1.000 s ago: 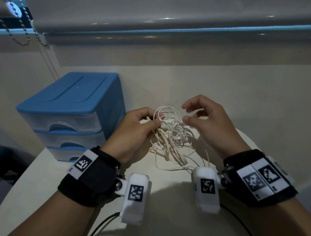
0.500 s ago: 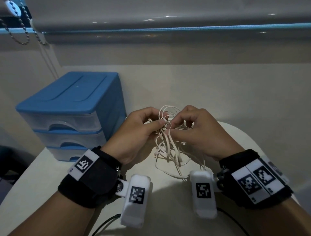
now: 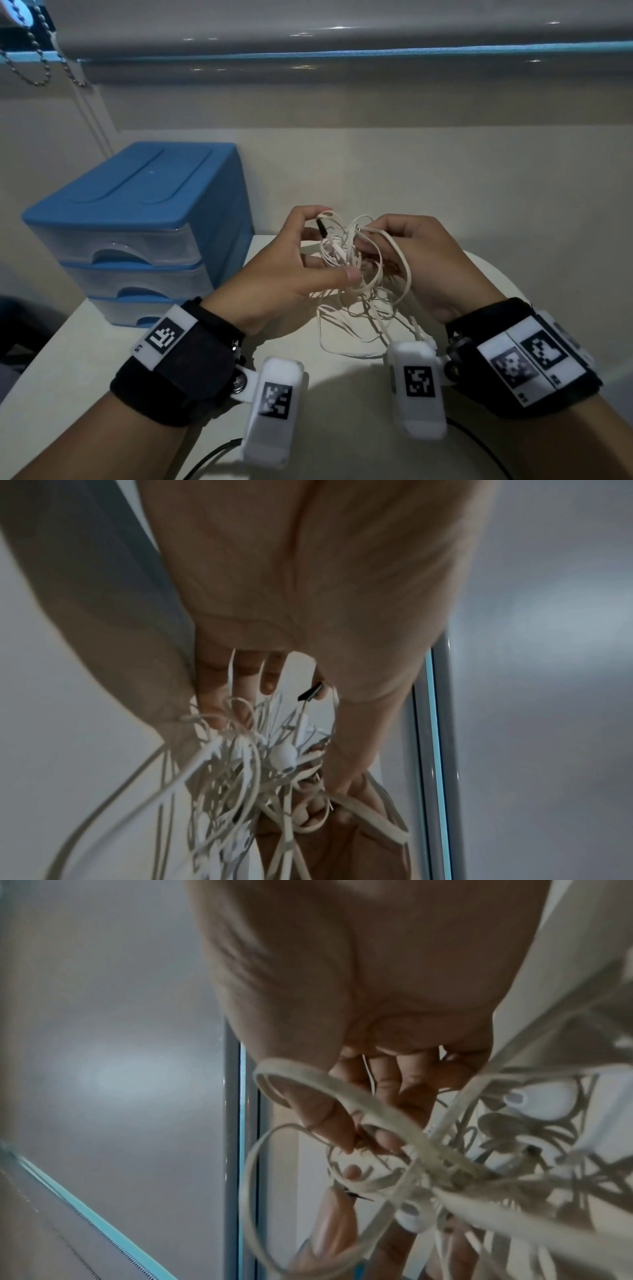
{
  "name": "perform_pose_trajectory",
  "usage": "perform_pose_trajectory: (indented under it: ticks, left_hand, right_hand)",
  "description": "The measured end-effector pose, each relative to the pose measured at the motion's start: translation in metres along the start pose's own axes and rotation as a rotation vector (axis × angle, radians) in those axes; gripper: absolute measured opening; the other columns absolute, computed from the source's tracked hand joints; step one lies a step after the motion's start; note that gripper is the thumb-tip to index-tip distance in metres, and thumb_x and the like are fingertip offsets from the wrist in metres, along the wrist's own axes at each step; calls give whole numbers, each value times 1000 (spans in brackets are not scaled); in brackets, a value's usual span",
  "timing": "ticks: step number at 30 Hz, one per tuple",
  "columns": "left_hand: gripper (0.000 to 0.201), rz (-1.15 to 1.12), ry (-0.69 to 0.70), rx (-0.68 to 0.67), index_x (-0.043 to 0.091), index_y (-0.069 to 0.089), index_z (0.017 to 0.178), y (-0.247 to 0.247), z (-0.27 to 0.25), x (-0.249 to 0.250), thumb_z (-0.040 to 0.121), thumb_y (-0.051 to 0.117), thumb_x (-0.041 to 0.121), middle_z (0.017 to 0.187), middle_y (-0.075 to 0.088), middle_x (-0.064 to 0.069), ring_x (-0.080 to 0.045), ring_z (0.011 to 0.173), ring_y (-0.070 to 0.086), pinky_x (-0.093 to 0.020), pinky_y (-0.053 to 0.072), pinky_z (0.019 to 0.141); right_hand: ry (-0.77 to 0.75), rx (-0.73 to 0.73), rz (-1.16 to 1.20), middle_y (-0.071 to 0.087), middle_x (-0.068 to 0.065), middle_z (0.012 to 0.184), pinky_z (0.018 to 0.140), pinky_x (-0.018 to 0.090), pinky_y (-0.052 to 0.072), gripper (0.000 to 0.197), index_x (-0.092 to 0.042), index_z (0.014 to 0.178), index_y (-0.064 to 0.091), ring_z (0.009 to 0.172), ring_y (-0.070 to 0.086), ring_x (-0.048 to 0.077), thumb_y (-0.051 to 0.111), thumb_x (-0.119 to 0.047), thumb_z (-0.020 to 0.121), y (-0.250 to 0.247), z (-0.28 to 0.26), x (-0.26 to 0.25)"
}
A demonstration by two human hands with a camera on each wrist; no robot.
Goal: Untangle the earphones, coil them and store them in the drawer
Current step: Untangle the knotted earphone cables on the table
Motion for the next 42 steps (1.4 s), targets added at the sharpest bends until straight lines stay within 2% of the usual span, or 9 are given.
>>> perform_pose_trajectory:
  ticks: [4, 8, 15, 20, 24, 27, 32, 38, 42]
  left_hand:
    - [73, 46, -92, 67, 34, 39, 126, -8, 3, -12, 75, 91, 29, 119, 58, -3, -13, 82, 71, -32, 59, 75]
    - [44, -12, -142, -33, 16, 53, 118, 3, 2, -18, 84, 82, 18, 87, 72, -6, -13, 73, 67, -28, 51, 71]
    - [13, -88, -60, -48, 1, 66, 100, 9, 1, -10, 89, 74, 2, 88, 64, -19, -12, 65, 67, -17, 53, 63]
    - [26, 37, -34, -66, 4, 67, 101, 9, 3, -12, 83, 83, 14, 91, 65, -12, -14, 80, 65, -25, 55, 76]
    - [16, -12, -37, -59, -4, 63, 98, 8, 3, -13, 89, 75, 2, 89, 65, -25, -21, 81, 65, -27, 56, 78]
    - [14, -8, -48, -51, 3, 67, 102, 5, 3, -12, 90, 74, 2, 88, 68, -30, -27, 79, 65, -37, 56, 80]
    - [9, 26, -47, -58, 9, 70, 101, 5, 1, -8, 93, 71, 6, 77, 74, -17, -17, 68, 64, -23, 51, 69]
    - [15, -11, -61, -39, 10, 73, 99, 5, 3, -13, 86, 78, 7, 72, 69, 0, -14, 68, 67, -21, 53, 70]
    - [8, 7, -61, -42, 5, 72, 96, 4, 3, -13, 90, 75, 10, 71, 71, -4, -19, 70, 64, -25, 50, 69]
  right_hand:
    - [41, 53, 120, 63, 12, 66, 47, 25, 51, 3, 4, 88, 69, 50, 57, 18, 67, 2, 90, -5, 4, 3]
    - [34, 62, 147, 65, 11, 68, 55, 27, 51, 6, -1, 88, 70, 55, 58, 20, 66, 3, 90, -8, 6, 3]
    - [1, 45, 141, 69, 13, 68, 51, 27, 56, 13, 12, 100, 65, 53, 65, 20, 67, 7, 88, -6, 2, -2]
    - [-44, 52, 86, 69, 11, 68, 49, 23, 55, 15, 18, 99, 62, 52, 65, 16, 66, 10, 88, -4, -1, -9]
    - [-79, 80, 36, 62, 17, 71, 44, 19, 49, 15, 24, 98, 60, 47, 60, 13, 64, 12, 89, -6, -3, -14]
    - [-96, 117, -10, 60, 17, 70, 43, 16, 46, 14, 24, 98, 61, 45, 58, 10, 62, 13, 90, -12, -4, -16]
    - [-93, 162, -91, 63, 20, 71, 44, 19, 47, 10, 16, 92, 68, 51, 58, 15, 69, 7, 89, -19, -4, -14]
    - [-107, 134, -166, 64, 20, 70, 47, 20, 49, 5, 10, 85, 72, 53, 58, 16, 68, 8, 88, -16, -4, -14]
    - [-62, 61, -179, 66, 26, 69, 47, 22, 51, 6, 15, 86, 71, 50, 62, 17, 67, 10, 87, -9, -5, -9]
Point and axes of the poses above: each hand's wrist, its own z-axis towards the middle knuckle, its own y-axis out of the palm, x = y × z, the point moved 9 cm from there along z, towards the middle knuckle
